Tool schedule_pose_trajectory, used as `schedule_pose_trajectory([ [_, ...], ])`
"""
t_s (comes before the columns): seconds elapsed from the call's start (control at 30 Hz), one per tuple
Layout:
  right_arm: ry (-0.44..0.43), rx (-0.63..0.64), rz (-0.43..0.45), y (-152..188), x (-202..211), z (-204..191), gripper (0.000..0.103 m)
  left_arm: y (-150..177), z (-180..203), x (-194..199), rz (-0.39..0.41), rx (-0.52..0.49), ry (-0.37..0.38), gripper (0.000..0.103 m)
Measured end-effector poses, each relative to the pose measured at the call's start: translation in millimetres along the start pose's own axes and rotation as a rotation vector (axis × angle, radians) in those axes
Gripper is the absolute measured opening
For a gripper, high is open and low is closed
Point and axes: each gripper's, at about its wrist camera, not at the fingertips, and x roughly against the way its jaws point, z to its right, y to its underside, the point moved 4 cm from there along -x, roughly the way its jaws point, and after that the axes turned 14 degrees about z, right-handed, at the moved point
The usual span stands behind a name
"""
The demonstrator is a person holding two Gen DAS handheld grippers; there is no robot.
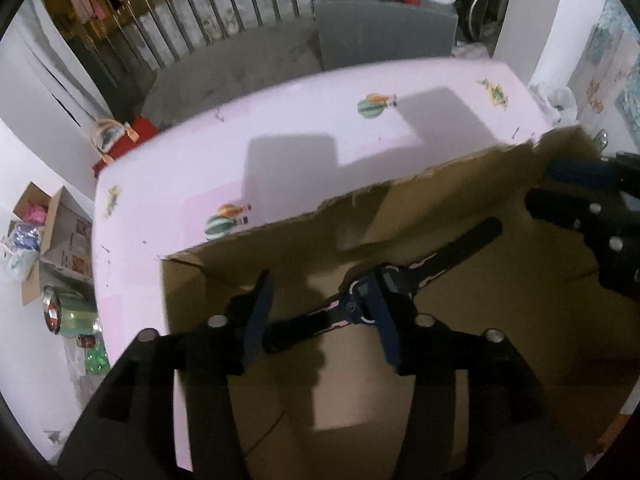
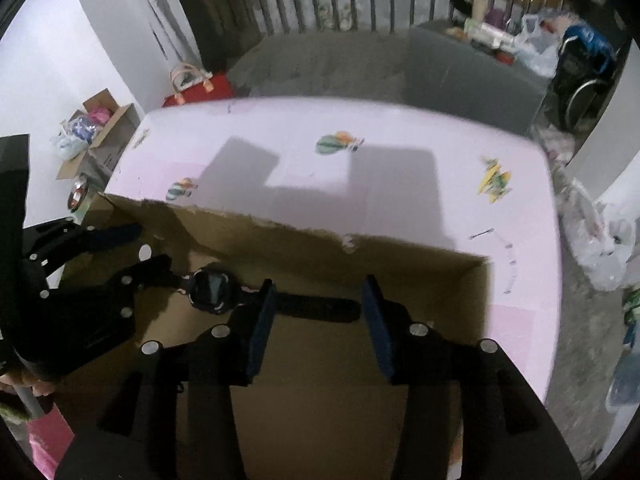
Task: Organize jewelry
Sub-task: 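Lower the smartwatch into the box and open both grippers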
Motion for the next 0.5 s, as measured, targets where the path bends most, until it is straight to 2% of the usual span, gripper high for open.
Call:
schedule_pose_trajectory([
  [0.1, 0.011, -0.019, 0.045, -2, 22, 11, 0.048, -3, -5, 23, 0.056, 0.015, -0.012, 0.053],
  [0.27, -0.007, -0.066, 0.184, 11, 86, 33, 0.048, 1, -19, 79, 0.195, 0.051, -0.016, 0.059],
  [0.37, -0.035, -0.068, 0.285, 31, 135, 38, 0.048, 16, -28, 125, 0.286, 0.082, -0.011, 0.062],
  [0.5, -0.107, -0.071, 0.366, 72, 186, 37, 0.048, 57, -40, 185, 0.395, 0.139, -0.006, 0.065],
])
